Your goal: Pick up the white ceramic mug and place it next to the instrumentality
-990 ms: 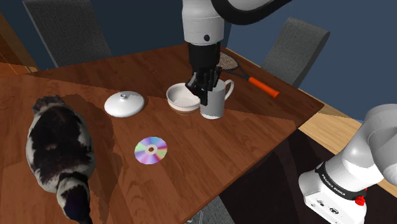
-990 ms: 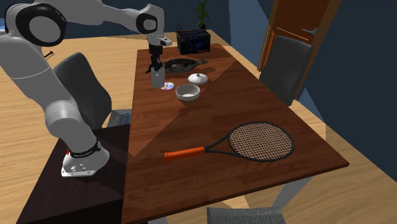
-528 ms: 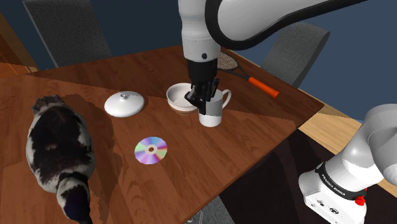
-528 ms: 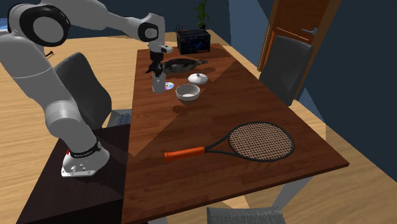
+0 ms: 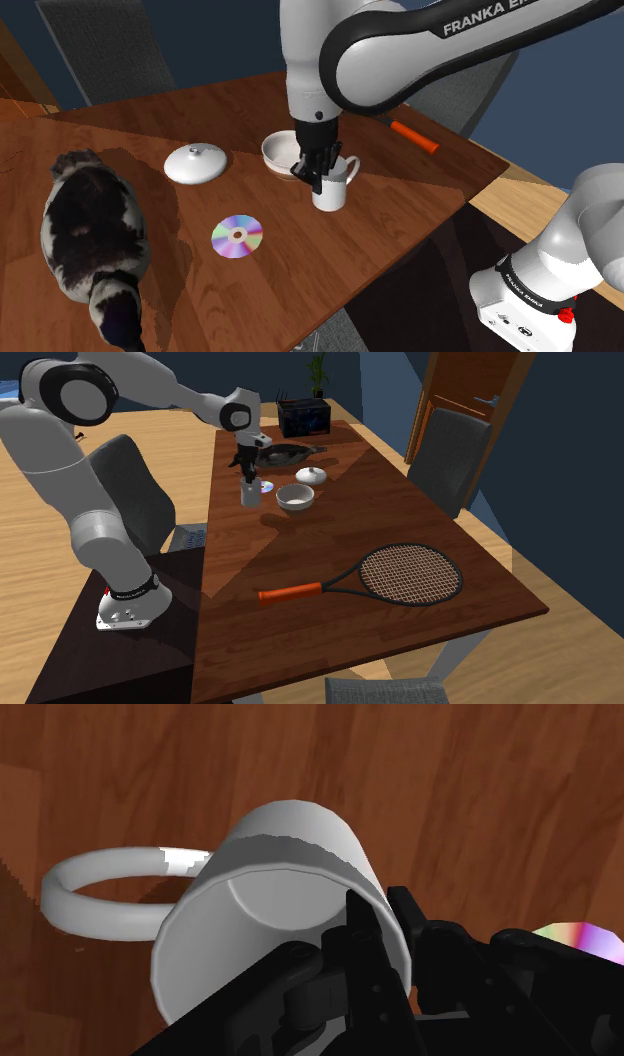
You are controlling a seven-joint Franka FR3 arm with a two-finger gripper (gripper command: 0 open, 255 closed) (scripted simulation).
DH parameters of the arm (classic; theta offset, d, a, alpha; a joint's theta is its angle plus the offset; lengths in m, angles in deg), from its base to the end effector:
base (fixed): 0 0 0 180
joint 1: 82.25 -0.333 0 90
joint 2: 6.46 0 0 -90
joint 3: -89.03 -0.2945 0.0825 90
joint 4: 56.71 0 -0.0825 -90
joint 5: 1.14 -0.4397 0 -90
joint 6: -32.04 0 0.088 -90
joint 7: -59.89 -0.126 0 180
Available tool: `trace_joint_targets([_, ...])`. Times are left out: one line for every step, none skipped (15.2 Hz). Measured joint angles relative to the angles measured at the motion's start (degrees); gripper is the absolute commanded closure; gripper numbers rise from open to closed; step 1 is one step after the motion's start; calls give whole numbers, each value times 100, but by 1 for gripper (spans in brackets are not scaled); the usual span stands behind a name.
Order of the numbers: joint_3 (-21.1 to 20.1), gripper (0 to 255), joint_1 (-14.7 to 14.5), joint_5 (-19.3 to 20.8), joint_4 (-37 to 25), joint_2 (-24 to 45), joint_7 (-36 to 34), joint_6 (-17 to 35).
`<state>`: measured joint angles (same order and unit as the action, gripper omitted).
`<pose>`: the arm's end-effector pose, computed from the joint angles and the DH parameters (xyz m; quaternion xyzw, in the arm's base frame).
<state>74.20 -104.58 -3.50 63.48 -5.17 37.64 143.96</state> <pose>0.4546 0.3489 0.3280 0.9890 0.1203 -0.0826 0.0226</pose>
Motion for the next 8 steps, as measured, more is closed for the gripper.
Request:
trace_joint_targets([1, 255, 0, 11, 37, 42, -1, 78])
trace_joint_targets([0, 255, -1, 17, 87, 69, -2, 155])
trace_joint_targets([-4, 255, -6, 24, 115, 104, -13, 216])
trace_joint_targets([2, 255, -1, 34, 156, 138, -4, 291])
trace_joint_targets([2, 255, -2, 43, 202, 176, -9, 372])
trace_joint_targets([-7, 255, -14, 54, 237, 229, -34, 460])
trace_joint_targets([-6, 255, -14, 58, 258, 248, -34, 498])
trace_joint_targets([-6, 255, -14, 61, 265, 259, -35, 517])
